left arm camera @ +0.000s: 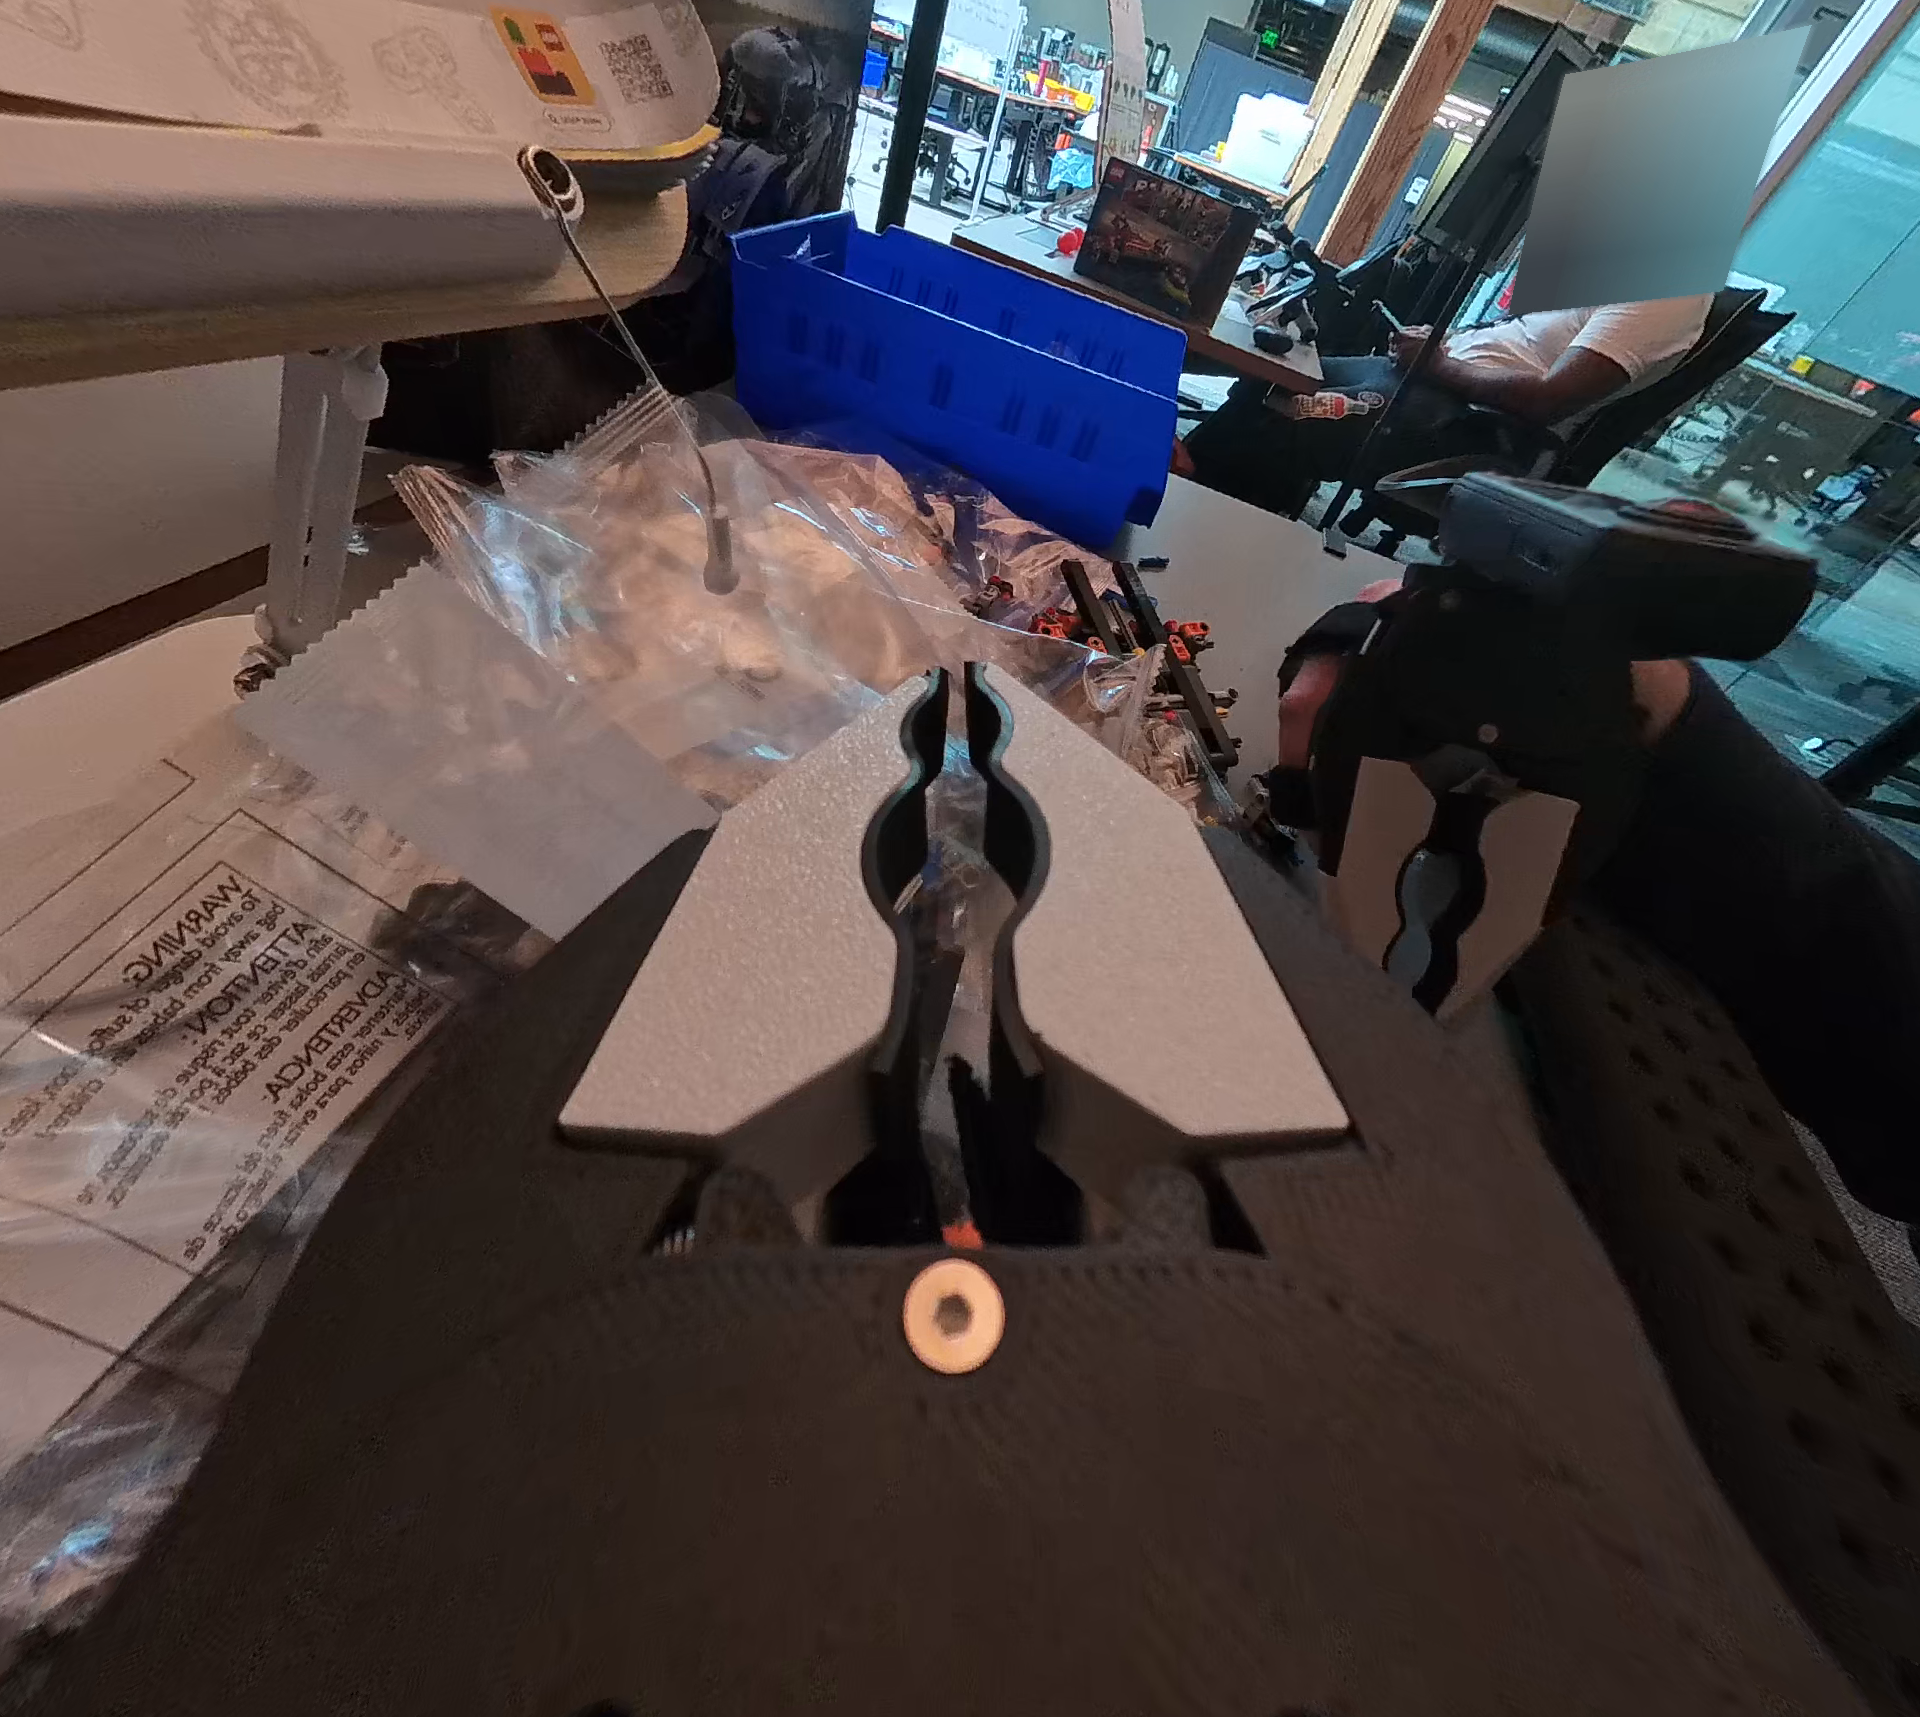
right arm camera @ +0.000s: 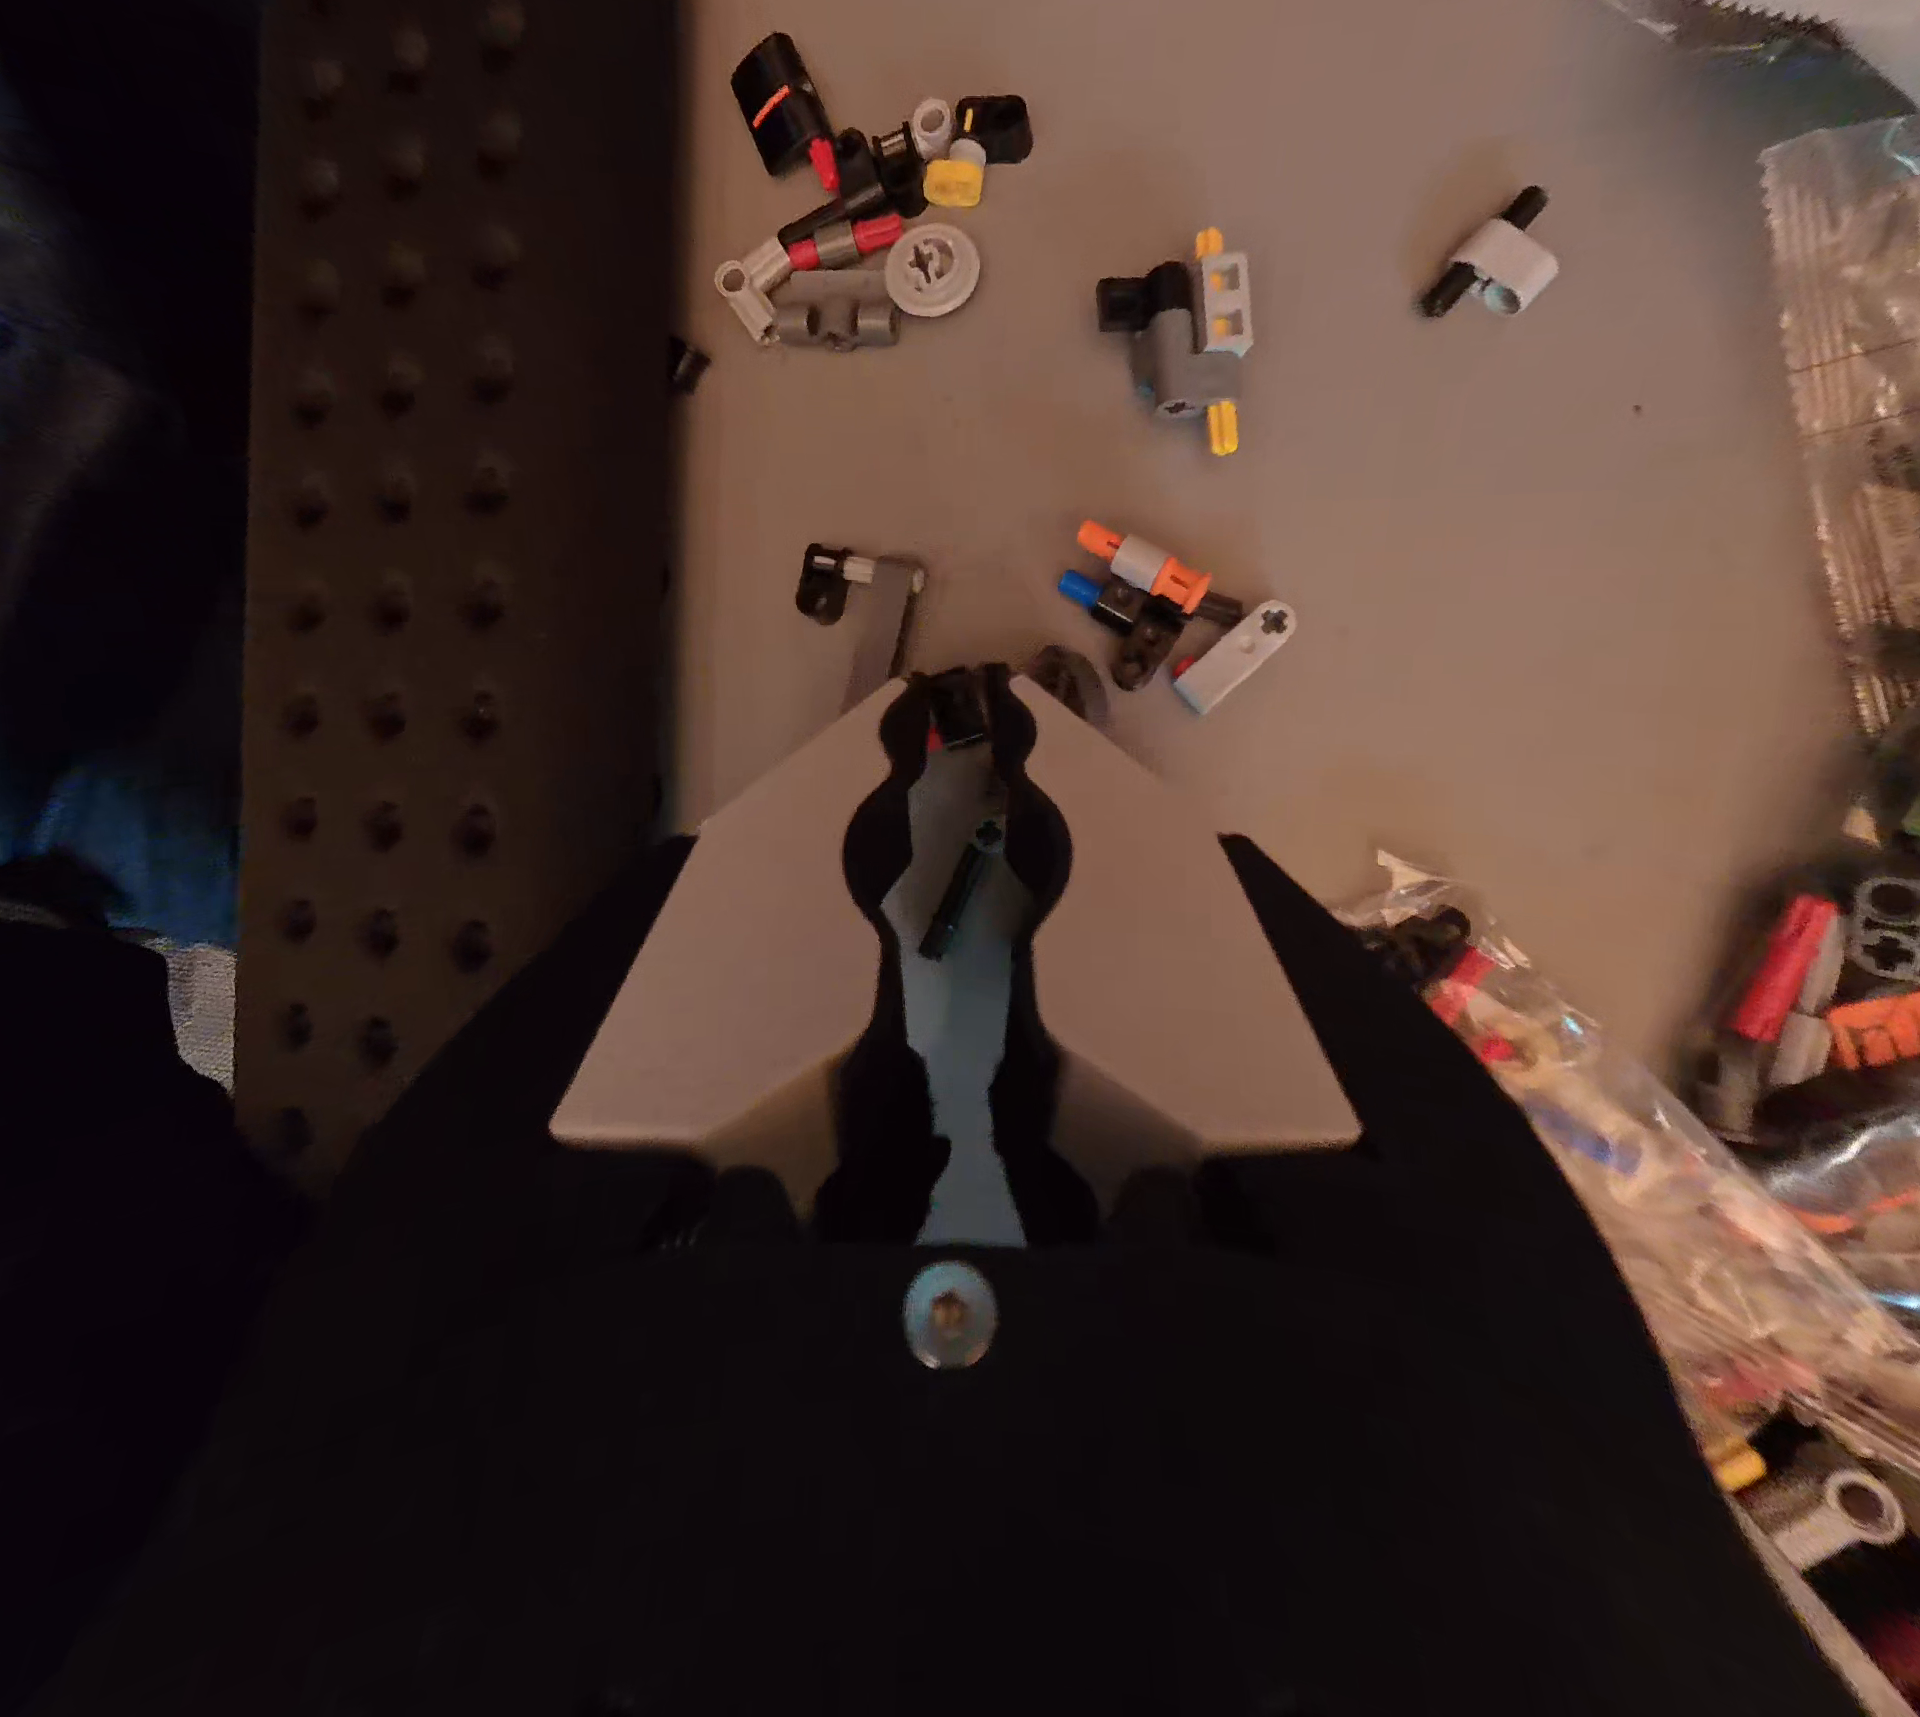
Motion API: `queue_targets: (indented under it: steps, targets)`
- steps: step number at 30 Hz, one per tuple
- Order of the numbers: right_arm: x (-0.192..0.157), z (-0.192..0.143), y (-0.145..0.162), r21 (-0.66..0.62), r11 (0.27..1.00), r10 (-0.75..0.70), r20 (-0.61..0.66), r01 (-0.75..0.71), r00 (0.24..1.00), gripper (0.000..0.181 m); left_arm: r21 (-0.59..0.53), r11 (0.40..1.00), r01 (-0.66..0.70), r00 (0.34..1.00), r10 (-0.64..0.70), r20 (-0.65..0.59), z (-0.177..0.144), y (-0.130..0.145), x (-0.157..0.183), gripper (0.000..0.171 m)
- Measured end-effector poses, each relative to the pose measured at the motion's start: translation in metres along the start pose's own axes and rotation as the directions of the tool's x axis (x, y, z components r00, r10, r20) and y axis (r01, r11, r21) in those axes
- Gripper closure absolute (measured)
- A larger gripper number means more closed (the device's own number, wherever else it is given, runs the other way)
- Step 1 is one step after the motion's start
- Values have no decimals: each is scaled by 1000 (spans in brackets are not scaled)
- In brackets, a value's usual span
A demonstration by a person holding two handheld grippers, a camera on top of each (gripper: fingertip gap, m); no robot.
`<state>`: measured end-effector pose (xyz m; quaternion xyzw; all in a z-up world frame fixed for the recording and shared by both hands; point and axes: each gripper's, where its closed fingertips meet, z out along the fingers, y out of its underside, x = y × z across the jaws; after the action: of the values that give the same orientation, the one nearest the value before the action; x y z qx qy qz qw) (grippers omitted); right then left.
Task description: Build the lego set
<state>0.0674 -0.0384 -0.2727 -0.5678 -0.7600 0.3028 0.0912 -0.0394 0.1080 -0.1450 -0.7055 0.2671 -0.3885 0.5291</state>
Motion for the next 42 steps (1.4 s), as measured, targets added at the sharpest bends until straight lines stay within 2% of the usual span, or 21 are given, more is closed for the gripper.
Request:
queue_targets:
  steps: [1,7,11,16,21,25,31,35,39,42]
  targets:
    - [-1,0,-1,5,1000,0,9,0,1000,177,0,1000,0,1000,0,0,0,0,0,170]
    - [3,1,-6,24,1000,-2,-10,2,1000,179,-5,1000,0,1000,0,-3,1,1,1,170]
    - [-10,-1,-16,65,997,-47,35,45,998,168,-6,1000,0,1000,0,-3,1,1,1,170]
    - [-15,11,-6,-23,999,-39,59,41,997,164,-9,1000,0,1000,0,-3,2,2,1,170]
    - [-11,13,-7,-33,998,-50,30,51,998,176,-16,1000,-1,1000,1,-4,3,4,1,170]
    - [-5,9,-16,14,997,-70,-2,70,998,176,-26,1000,-6,1000,6,0,5,6,1,170]
    - [24,-19,-36,164,984,-38,-170,67,985,176,-113,992,-60,996,67,62,9,20,-6,163]
    - [45,-39,-48,256,964,3,-293,76,956,177,-105,990,-91,993,99,69,9,13,-1,152]
    - [62,-58,-57,313,943,29,-422,116,906,176,-97,985,-143,989,146,29,10,8,16,146]
    - [69,-76,-65,360,919,47,-506,162,861,176,-136,974,-180,983,174,-57,15,16,34,148]
